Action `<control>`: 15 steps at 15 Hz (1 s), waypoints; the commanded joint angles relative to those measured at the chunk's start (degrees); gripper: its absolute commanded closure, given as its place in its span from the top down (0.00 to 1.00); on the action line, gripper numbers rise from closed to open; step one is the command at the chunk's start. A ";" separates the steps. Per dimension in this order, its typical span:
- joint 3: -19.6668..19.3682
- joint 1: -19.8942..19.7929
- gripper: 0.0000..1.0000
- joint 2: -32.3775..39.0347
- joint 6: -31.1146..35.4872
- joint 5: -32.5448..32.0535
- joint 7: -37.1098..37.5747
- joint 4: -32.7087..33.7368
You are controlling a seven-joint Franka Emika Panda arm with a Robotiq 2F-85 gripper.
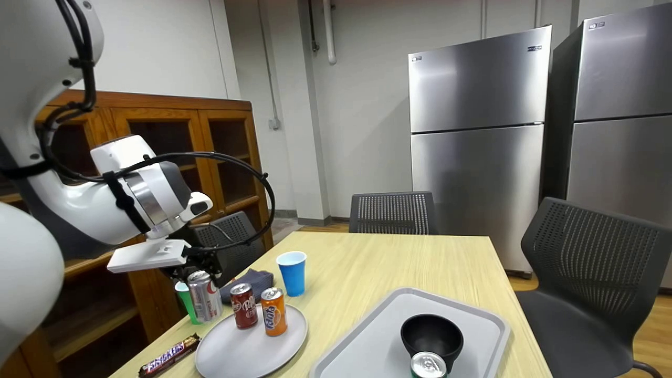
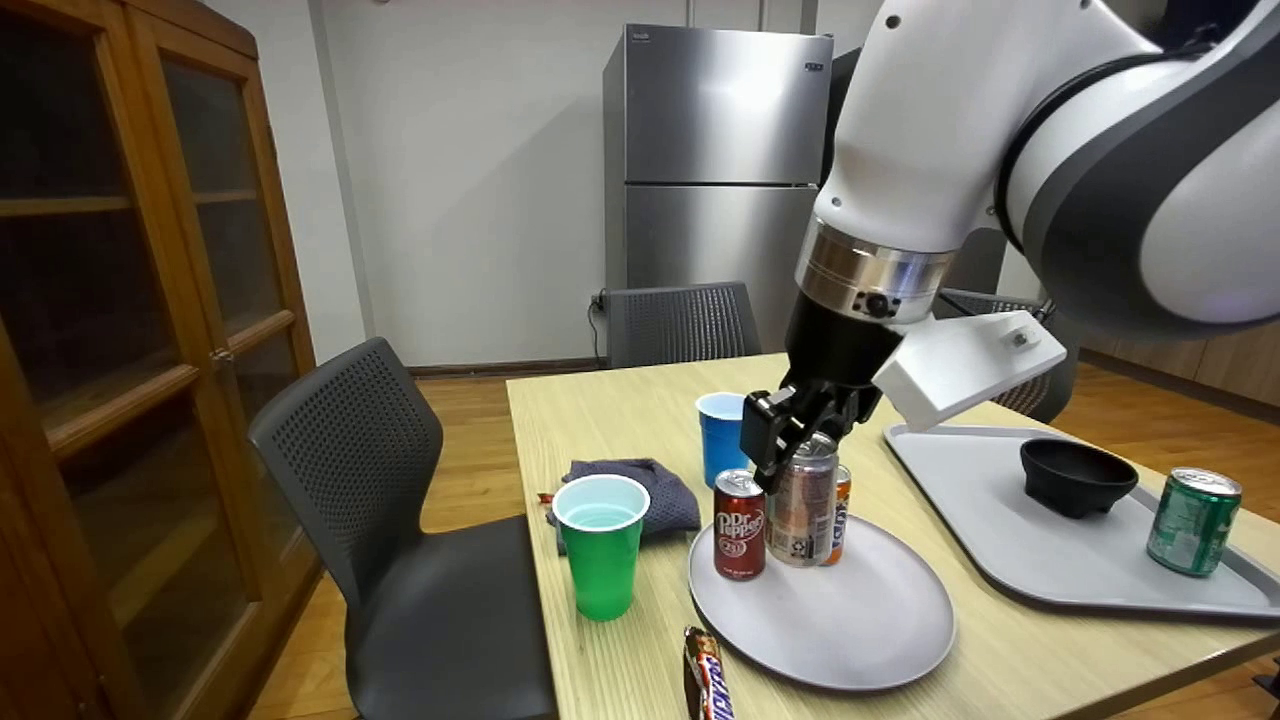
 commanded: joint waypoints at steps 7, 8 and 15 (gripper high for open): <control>1.77 0.34 0.39 9.73 3.51 6.99 2.99 3.83; 2.29 0.13 0.39 10.35 3.81 8.45 2.65 3.88; 5.38 -1.19 0.39 14.24 4.85 15.88 1.61 4.76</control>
